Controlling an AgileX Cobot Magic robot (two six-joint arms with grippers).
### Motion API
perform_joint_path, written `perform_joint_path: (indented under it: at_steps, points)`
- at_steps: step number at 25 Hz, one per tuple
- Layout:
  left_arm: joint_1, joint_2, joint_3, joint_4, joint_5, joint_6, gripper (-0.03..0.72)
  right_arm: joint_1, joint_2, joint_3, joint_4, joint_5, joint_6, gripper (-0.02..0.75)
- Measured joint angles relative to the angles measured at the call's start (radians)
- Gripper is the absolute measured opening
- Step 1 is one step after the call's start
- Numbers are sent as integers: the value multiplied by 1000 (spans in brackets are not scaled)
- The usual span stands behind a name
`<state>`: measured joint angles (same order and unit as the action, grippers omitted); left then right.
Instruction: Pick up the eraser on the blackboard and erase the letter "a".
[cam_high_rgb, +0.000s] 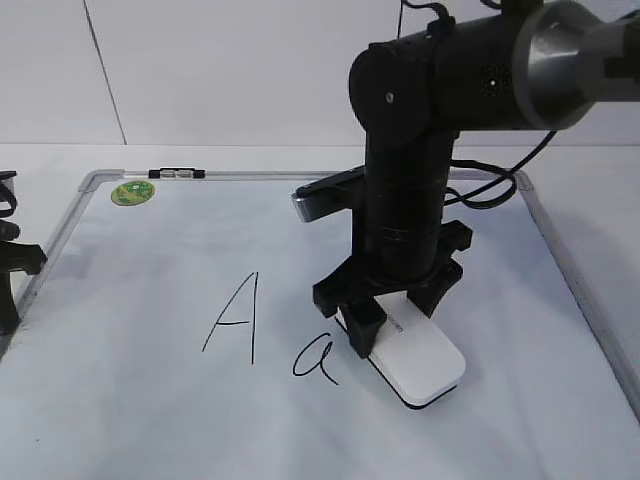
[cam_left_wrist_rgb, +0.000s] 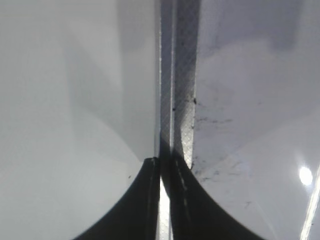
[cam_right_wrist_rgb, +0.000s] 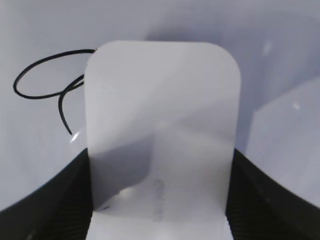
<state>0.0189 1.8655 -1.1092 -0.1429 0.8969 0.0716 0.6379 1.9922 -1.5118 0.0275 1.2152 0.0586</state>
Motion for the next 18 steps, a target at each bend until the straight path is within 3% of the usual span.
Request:
perform_joint_path:
  at_steps: [18]
  points:
    - [0,0,0,0,0,0,20,0,61,-72,20,-4,-21,550]
